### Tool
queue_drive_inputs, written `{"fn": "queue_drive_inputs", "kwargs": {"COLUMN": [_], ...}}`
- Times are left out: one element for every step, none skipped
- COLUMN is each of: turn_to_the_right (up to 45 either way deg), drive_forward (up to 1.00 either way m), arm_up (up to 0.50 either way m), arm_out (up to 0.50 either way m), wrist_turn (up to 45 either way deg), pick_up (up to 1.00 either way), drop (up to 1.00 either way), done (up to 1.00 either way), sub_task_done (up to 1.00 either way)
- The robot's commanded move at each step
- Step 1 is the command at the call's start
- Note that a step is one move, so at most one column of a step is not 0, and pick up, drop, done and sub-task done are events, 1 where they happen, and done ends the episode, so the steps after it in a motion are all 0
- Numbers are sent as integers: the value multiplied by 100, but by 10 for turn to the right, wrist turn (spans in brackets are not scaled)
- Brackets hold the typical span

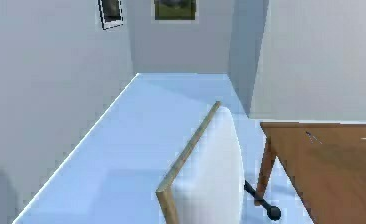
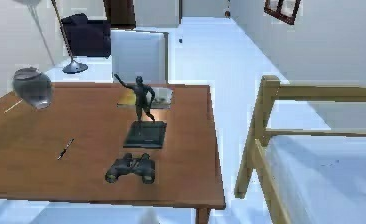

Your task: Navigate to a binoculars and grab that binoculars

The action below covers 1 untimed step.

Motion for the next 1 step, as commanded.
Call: {"fn": "queue_drive_inputs", "kwargs": {"turn_to_the_right": [-450], "drive_forward": [0], "arm_up": [0], "arm_out": [0], "wrist_turn": [0], "pick_up": [0], "drop": [0], "done": [0], "sub_task_done": [0]}}
